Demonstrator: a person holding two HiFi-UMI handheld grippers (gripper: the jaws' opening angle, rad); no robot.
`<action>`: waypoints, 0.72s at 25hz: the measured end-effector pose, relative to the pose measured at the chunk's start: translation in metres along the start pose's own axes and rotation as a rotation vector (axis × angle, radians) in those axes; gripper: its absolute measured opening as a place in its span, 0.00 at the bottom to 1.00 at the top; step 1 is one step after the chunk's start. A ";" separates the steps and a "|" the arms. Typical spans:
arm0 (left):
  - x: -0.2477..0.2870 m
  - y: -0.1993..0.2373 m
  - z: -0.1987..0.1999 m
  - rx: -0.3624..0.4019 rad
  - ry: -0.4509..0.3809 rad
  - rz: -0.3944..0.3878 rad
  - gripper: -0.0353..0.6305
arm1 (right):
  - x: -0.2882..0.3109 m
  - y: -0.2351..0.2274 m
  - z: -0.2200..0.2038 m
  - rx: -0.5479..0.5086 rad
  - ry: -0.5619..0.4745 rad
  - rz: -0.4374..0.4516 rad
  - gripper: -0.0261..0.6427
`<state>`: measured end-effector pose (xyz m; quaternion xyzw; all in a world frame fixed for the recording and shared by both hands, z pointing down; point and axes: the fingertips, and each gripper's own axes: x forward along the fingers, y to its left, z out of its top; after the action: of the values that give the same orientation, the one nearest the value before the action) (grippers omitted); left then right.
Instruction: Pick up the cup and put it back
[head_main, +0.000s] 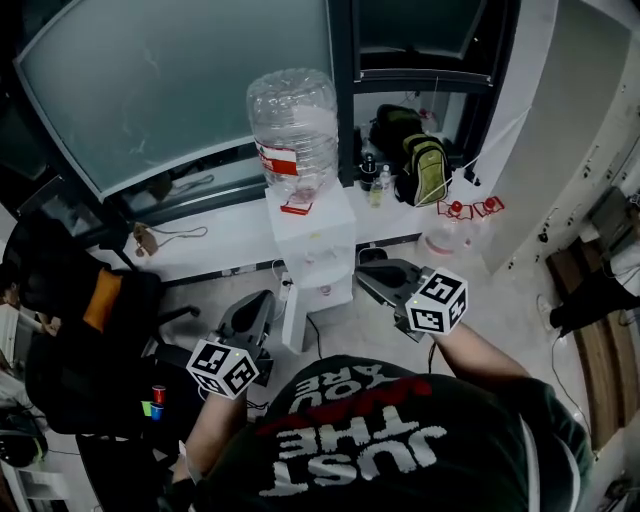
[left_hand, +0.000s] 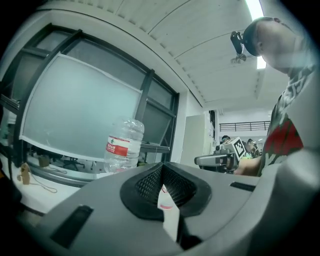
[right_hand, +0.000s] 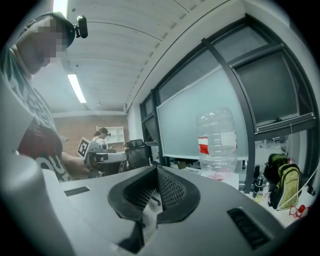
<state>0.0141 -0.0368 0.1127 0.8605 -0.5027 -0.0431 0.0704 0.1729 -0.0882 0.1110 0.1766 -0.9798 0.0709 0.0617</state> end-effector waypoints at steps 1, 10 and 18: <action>-0.004 0.004 0.000 -0.003 -0.002 0.002 0.06 | 0.004 0.004 0.001 -0.004 -0.003 0.003 0.09; -0.013 0.009 -0.002 -0.017 -0.006 -0.003 0.06 | 0.004 0.011 0.004 0.007 -0.004 -0.020 0.09; -0.009 -0.003 -0.002 -0.025 -0.019 -0.011 0.06 | -0.010 0.012 0.007 -0.028 0.004 -0.024 0.09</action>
<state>0.0130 -0.0275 0.1146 0.8618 -0.4982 -0.0580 0.0761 0.1772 -0.0750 0.1015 0.1873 -0.9784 0.0567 0.0668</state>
